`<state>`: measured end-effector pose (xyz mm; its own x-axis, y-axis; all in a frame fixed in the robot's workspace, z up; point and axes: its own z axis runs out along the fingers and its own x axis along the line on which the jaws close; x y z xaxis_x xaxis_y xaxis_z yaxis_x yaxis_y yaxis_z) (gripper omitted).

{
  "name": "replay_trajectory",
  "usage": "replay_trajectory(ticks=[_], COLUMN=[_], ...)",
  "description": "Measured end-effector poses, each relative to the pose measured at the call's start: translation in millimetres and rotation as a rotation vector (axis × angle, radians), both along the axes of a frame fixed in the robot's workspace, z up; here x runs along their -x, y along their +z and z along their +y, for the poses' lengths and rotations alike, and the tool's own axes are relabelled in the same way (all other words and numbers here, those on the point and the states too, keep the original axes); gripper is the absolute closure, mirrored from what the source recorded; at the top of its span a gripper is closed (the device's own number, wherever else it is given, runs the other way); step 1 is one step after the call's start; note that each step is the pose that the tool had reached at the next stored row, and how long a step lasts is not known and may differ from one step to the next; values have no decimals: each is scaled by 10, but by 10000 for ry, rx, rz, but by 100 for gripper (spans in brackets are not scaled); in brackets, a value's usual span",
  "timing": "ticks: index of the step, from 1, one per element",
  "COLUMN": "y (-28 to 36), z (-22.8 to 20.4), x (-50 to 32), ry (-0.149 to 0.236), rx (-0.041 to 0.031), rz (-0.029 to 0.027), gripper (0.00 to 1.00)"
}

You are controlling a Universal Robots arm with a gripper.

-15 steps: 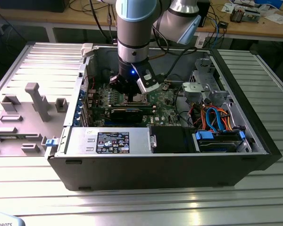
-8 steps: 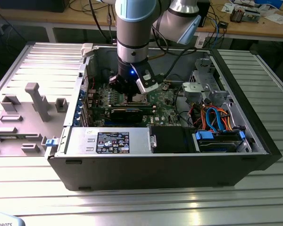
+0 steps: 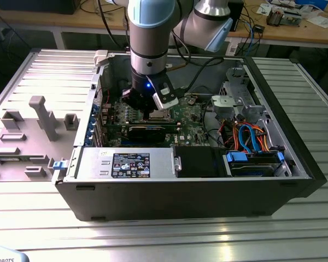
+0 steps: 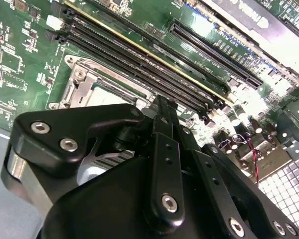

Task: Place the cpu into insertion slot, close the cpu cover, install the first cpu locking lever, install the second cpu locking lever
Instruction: 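Install the second cpu locking lever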

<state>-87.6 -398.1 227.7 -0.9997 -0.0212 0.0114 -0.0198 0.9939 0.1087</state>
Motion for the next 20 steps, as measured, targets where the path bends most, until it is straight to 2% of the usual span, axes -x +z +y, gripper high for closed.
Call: replay_trajectory(ticks=[2, 3, 4, 5, 13, 17, 19, 20], y=[-7, -10, -12, -15, -20, -23, -36, -49], z=[-7, -9, -21, -32, -71, -109, -110, -110], x=[1, 3, 3, 3, 12, 15, 20, 23], ry=[-1, -1, -1, 0, 1, -2, -2, 1], rx=[-83, -153, -294, -340, -347, -352, -349, -350], rz=[7, 8, 14, 20, 24, 23, 46, 75], gripper=[89, 89, 89, 89, 89, 89, 89, 89])
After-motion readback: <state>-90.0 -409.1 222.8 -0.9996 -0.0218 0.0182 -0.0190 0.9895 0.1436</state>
